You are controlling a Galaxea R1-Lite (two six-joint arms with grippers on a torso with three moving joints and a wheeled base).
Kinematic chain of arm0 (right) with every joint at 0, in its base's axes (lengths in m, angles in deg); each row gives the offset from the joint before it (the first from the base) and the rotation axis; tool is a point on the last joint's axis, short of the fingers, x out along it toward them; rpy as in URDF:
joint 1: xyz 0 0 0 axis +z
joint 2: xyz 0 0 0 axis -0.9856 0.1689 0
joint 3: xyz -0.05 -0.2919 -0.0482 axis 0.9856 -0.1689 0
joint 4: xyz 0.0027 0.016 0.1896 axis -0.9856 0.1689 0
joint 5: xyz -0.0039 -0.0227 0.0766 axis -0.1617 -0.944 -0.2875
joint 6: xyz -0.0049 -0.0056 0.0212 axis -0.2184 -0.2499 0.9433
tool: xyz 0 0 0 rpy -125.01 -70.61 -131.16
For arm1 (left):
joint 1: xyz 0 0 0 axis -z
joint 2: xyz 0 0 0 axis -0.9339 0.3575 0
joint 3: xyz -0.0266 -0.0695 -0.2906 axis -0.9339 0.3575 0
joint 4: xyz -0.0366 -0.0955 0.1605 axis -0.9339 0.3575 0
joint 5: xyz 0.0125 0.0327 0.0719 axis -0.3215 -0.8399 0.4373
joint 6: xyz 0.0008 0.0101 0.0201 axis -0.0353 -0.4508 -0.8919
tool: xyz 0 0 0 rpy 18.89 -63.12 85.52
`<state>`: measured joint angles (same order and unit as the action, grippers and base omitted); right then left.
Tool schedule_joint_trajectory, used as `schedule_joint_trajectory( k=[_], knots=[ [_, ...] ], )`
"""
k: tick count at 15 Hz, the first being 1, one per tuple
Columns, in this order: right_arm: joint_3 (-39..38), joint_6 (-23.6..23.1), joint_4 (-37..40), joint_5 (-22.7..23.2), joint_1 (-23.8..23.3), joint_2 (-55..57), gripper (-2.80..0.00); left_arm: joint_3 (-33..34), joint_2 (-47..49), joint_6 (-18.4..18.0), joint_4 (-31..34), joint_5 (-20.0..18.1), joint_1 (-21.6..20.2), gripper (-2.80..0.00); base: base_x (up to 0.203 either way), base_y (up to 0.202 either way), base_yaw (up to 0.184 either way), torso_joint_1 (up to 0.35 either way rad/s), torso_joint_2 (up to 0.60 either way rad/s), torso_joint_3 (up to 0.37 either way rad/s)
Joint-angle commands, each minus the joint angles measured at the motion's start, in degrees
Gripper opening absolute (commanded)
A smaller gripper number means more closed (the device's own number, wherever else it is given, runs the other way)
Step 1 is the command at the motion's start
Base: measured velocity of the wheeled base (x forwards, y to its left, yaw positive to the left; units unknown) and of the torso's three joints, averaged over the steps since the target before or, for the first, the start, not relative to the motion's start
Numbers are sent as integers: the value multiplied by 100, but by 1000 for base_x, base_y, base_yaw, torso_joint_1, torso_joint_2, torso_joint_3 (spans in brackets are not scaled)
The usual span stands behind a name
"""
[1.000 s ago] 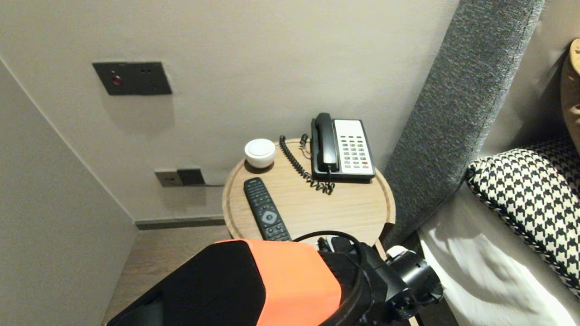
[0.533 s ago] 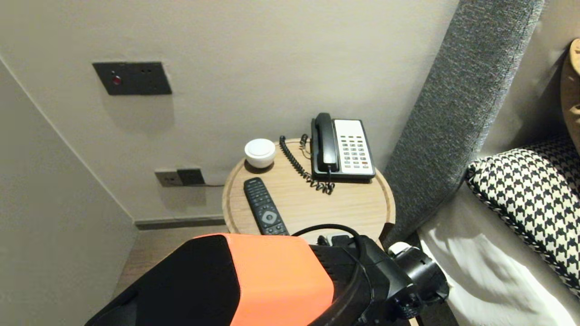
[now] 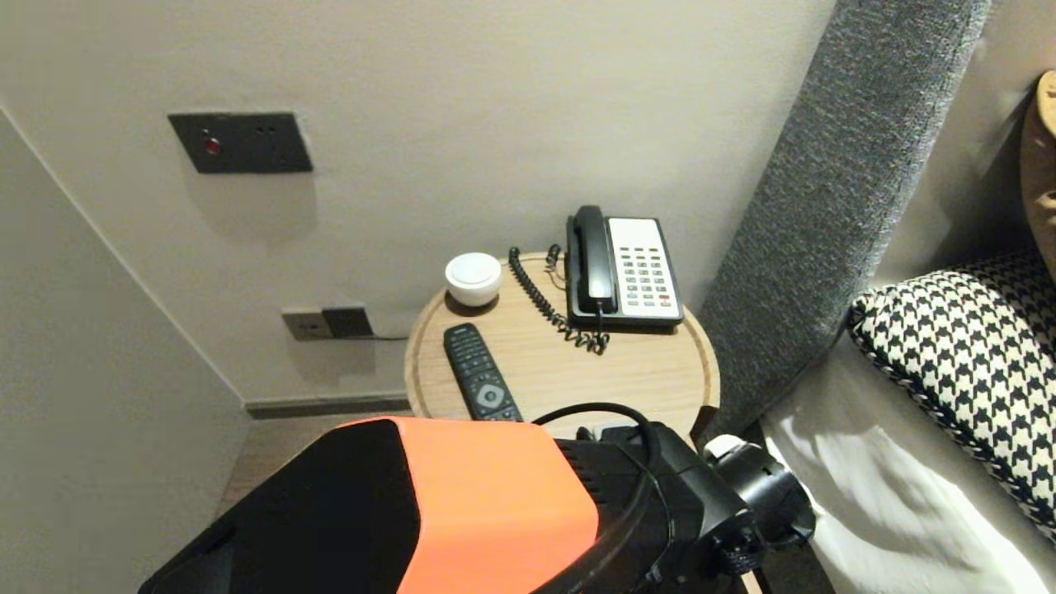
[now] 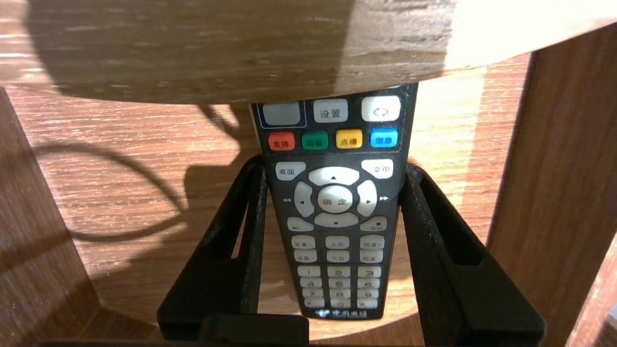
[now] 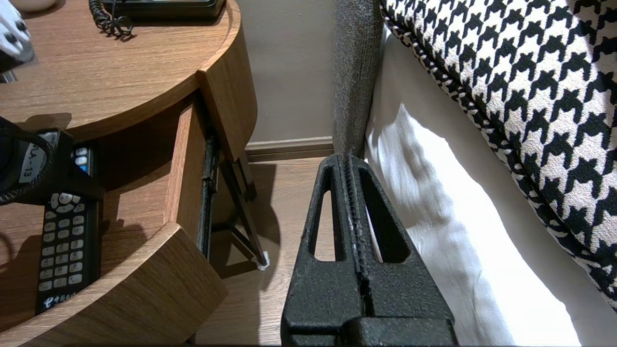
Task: Take the remote control out of the drawer one by one and place them on the table
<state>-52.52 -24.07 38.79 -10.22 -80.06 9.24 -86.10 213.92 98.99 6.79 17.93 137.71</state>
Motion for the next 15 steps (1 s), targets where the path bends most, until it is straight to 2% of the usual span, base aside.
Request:
schedule_joint_trajectory(
  k=[1,15],
  knots=[
    [-229,2,-7,-1,4,9,-280,10,115,33,16,19,-3,-280,0,0,0,0,0,0],
    [-229,2,-7,-1,-4,9,-280,0,327,-124,-117,143,-54,-280,0,0,0,0,0,0]
  ],
)
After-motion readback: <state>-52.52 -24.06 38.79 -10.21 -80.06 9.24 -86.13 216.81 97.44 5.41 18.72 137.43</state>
